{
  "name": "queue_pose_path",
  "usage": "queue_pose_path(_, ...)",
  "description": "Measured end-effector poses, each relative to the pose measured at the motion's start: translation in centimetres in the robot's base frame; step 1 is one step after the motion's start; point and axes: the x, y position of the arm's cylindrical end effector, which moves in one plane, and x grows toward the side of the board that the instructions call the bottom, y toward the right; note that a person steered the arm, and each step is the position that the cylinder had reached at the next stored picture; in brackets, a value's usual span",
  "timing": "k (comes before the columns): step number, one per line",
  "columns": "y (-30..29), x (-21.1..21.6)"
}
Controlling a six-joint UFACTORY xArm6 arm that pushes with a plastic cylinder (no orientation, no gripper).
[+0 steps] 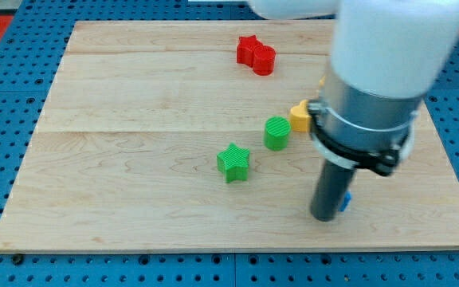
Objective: Push the blue triangle to the bottom center of the board
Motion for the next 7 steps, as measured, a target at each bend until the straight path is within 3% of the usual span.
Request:
queue_pose_path(2,6.7,-0.2)
queue_pose_path(3,6.6,-2.3)
queue_pose_path(4,5.7,-4.3)
queue_pose_path(6,-7.2,-1.5)
queue_pose_path(7,-1.6,0.8)
